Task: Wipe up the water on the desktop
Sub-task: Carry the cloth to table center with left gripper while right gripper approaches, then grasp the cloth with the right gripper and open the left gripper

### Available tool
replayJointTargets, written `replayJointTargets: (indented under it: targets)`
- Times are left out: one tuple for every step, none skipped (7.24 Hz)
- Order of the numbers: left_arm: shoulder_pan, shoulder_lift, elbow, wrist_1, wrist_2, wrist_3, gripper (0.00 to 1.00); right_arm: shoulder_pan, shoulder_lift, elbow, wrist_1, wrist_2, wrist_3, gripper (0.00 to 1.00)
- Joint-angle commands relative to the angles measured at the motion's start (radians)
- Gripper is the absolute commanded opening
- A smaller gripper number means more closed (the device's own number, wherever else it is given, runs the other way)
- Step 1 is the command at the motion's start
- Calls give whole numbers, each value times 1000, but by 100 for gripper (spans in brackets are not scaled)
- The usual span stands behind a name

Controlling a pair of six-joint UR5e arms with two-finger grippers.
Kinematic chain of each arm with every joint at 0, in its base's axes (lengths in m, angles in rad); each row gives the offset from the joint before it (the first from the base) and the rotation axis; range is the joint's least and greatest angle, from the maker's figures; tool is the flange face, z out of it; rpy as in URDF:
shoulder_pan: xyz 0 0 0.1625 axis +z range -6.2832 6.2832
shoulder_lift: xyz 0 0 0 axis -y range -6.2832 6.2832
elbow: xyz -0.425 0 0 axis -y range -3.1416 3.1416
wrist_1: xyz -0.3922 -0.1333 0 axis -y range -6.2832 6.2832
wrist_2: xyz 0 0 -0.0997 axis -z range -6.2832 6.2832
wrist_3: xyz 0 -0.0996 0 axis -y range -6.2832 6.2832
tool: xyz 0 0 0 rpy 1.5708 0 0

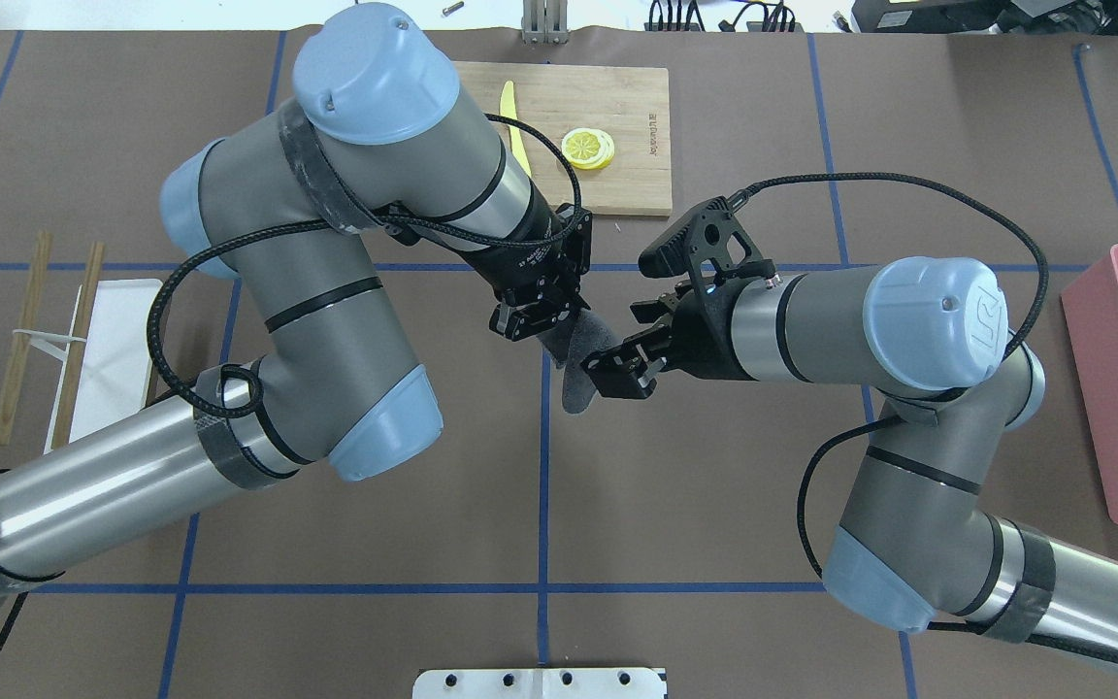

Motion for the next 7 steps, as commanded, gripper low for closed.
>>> replayJointTargets:
  targets:
    - [1,5,8,-1,1,4,0,1,0,4,1,1,0,43]
    - [1,4,8,-1,1,4,0,1,-1,6,1,1,0,21]
    - [1,4,10,-1,1,5,0,1,-1,6,1,1,2,0]
    - [-1,4,10,-1,1,7,0,0,0,6,1,1,3,0]
    - [-1,4,8,-3,6,22,7,0,2,7,1,1,40,0]
    - [-1,8,7,-6,12,42,66,0,3,7,1,1,64,0]
    - [-1,11,4,-1,24,68,98,1,2,7,1,1,65,0]
